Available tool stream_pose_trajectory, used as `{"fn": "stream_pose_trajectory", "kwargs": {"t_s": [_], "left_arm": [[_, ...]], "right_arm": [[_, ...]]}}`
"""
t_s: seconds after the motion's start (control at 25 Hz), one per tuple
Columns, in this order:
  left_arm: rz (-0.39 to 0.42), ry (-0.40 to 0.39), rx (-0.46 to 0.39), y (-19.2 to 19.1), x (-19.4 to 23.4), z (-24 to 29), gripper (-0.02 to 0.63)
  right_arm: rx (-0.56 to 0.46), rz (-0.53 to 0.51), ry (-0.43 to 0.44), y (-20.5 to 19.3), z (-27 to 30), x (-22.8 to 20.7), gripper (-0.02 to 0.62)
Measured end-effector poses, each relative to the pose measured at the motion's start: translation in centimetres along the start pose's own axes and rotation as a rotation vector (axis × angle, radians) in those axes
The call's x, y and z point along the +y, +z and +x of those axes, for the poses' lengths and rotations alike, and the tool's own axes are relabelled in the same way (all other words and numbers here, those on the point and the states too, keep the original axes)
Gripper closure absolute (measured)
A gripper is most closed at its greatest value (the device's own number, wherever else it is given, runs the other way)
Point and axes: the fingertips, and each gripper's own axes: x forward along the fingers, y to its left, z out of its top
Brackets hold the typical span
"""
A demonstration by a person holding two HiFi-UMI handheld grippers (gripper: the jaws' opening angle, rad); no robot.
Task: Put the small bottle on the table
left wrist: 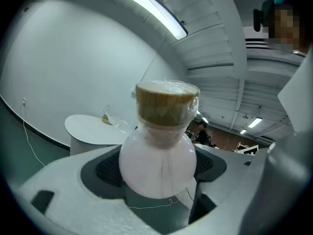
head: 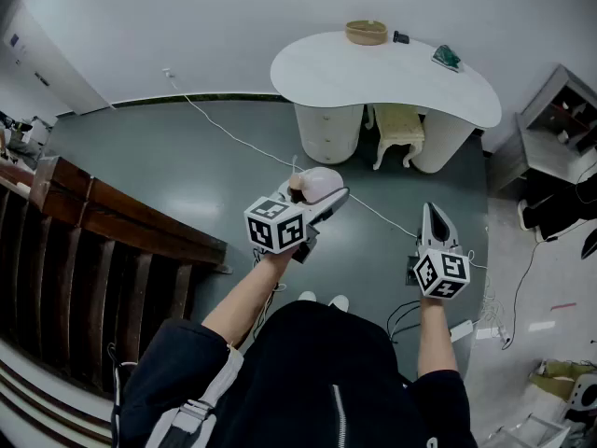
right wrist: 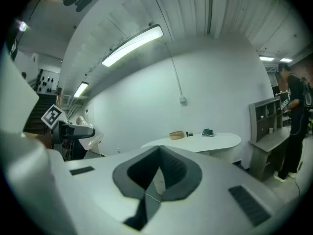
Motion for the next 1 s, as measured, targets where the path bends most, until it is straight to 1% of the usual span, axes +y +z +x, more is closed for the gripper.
{"fn": "stream_pose_trajectory", "kwargs": {"t_s": [0.24, 0.36, 0.44, 0.6, 0.76, 1.0], "left_arm": [[0.006, 0.014, -0.011, -0.1, 0.3, 0.1, 0.202], [-0.021, 0.014, -0.024, -0.4, 0.2, 0.3, 0.202], [-0.031, 0.017, -0.031, -0.5, 0.2, 0.5, 0.202], [-0.025, 0.014, -0.022, -0.6, 0.7, 1.6, 0.202], [-0.011, 0.0, -0.015, -0.1, 2.4, 3.8, 0.202], [-0.01, -0.02, 0.01, 1.6, 6.7, 9.0, 0.202]], "right_arm": [[-0.005, -0.007, 0.017, -0.4, 0.1, 0.3, 0.594], [-0.004, -0.025, 0.025, -0.8, -0.1, 0.2, 0.594], [0.001, -0.028, 0.022, -1.1, -0.2, -0.1, 0.594], [0.012, -0.018, 0.013, -1.5, 0.3, -0.9, 0.594], [0.011, -0.016, 0.01, -1.4, 2.8, -1.5, 0.594], [0.018, 0.0, 0.004, -0.8, 9.1, -3.0, 0.594]]}}
